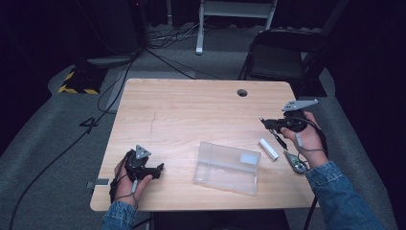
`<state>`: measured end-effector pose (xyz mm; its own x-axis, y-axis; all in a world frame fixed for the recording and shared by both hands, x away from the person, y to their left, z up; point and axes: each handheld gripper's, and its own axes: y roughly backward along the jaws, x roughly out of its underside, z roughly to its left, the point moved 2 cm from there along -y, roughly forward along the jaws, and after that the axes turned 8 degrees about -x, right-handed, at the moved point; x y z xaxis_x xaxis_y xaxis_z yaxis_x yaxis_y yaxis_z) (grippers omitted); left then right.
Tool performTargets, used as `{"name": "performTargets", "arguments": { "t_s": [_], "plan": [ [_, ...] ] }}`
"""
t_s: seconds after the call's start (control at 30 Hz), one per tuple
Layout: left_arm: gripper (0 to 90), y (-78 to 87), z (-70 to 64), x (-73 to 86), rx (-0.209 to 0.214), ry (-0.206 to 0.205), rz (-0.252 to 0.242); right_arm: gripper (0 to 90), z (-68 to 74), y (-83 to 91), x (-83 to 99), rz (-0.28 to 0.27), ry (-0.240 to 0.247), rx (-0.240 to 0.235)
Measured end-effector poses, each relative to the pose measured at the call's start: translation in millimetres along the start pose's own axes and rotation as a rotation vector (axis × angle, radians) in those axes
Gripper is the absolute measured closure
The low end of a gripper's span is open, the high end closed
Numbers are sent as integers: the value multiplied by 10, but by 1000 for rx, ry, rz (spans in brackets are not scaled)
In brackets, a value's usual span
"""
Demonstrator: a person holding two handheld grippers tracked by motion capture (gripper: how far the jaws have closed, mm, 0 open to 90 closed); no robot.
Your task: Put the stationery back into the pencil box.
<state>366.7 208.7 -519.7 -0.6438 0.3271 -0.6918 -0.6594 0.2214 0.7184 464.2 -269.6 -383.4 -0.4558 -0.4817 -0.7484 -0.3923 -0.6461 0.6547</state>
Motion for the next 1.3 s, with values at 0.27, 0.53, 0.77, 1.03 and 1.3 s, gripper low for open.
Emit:
{"name": "performTargets", "arguments": {
  "t_s": [0.27, 0.53, 0.77, 1.03, 1.3],
  "plan": [
    [136, 8, -6, 6, -6, -1, 1, 808, 256, -64, -44, -12, 46, -76],
    [135, 8, -5, 5, -6, -1, 1, 808, 487, -159, -68, -34, 81, -143],
    [135, 7, -4, 5, -5, -1, 0, 808, 663, -234, -33, -72, 88, -210],
    [135, 8, -4, 6, -5, -1, 1, 807, 835, -302, 74, -100, 112, -263],
    [135, 7, -3, 5, -4, -1, 0, 807, 909, -341, 120, -86, 136, -260]
  ]
}}
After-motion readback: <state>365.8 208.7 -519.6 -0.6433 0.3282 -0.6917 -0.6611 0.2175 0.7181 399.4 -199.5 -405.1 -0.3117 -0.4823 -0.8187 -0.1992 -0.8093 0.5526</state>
